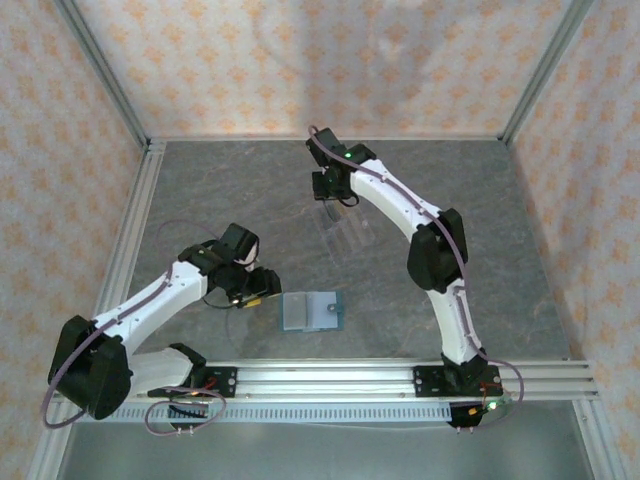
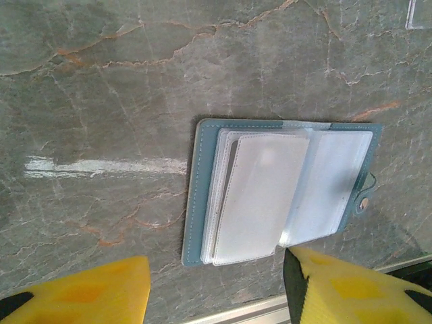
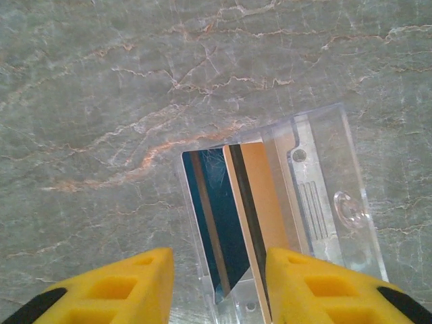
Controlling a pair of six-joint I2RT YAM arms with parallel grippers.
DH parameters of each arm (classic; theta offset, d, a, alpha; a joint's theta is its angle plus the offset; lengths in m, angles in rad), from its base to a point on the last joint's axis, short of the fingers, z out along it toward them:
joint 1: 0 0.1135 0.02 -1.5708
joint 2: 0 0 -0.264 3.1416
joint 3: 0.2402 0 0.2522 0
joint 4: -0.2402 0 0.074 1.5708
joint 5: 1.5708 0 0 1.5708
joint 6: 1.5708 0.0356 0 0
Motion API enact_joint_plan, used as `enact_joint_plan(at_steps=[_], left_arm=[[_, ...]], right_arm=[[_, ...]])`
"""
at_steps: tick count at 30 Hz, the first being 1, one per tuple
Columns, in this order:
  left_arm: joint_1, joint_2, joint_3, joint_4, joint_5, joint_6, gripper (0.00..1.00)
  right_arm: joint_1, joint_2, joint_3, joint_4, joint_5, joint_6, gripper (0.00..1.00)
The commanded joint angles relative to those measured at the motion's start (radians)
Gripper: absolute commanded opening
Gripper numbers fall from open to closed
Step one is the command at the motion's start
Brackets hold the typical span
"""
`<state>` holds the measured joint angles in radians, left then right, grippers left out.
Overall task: Put the credit cards into the card holder
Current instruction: Pick up the credit card from the storage box.
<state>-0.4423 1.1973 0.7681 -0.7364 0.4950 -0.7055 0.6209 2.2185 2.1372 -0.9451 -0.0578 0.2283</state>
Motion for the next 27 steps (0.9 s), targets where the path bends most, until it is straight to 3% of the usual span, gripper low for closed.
enact_joint_plan(at_steps=[1, 27], left_arm=[[0.011, 0.011, 0.028, 0.008, 0.002, 0.023, 0.56], [0.012, 0.019, 0.017, 0.008, -0.013, 0.024, 0.55]], right_arm=[[0.001, 0.053, 0.093, -0.095, 0.051, -0.033, 0.37], [-0.002, 0.118, 0.155, -0.176, 0.108, -0.091, 0.00]])
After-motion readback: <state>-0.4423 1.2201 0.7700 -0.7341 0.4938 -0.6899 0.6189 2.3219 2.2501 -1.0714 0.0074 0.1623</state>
